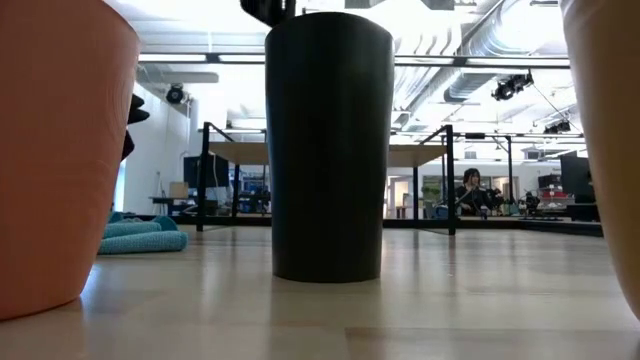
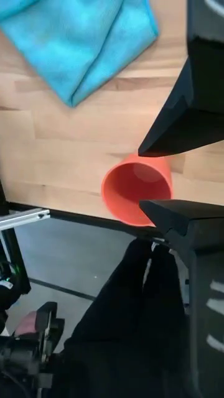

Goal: Stack small to large cups/mugs on shelf
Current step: Put the orange cup on the shelf

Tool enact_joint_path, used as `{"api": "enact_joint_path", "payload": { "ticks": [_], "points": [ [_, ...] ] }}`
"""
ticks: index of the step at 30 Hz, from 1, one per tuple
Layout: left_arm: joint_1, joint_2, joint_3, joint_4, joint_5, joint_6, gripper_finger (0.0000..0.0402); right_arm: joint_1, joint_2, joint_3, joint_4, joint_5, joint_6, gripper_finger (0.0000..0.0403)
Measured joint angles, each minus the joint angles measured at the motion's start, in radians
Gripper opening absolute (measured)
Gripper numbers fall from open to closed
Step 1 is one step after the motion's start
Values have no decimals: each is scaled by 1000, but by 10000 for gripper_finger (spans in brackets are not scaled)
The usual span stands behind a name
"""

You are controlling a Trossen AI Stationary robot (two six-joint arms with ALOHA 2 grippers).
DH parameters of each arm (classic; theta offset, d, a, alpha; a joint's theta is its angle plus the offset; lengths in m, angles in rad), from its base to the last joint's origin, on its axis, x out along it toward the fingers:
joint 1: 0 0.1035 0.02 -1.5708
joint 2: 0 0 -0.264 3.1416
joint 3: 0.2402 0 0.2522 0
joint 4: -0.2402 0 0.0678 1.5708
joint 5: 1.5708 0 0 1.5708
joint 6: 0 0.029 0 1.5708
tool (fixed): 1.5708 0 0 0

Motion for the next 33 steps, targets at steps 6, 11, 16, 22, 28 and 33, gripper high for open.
{"api": "enact_joint_path", "payload": {
  "ticks": [6,11,16,22,28,33],
  "points": [
    [0,0,0,-1,-16,-15,56,9,6,0,2,106,-2,112],
    [0,0,0,-7,-43,-9,56,7,6,0,13,144,18,112],
    [0,0,0,-8,-44,-9,56,5,6,-1,63,76,22,112],
    [0,0,0,-3,-16,-15,56,31,40,0,208,92,130,112],
    [0,0,0,-1,7,-7,56,51,97,-2,239,140,217,112],
    [0,0,0,2,16,-6,56,75,118,-3,241,182,229,112]
  ]
}}
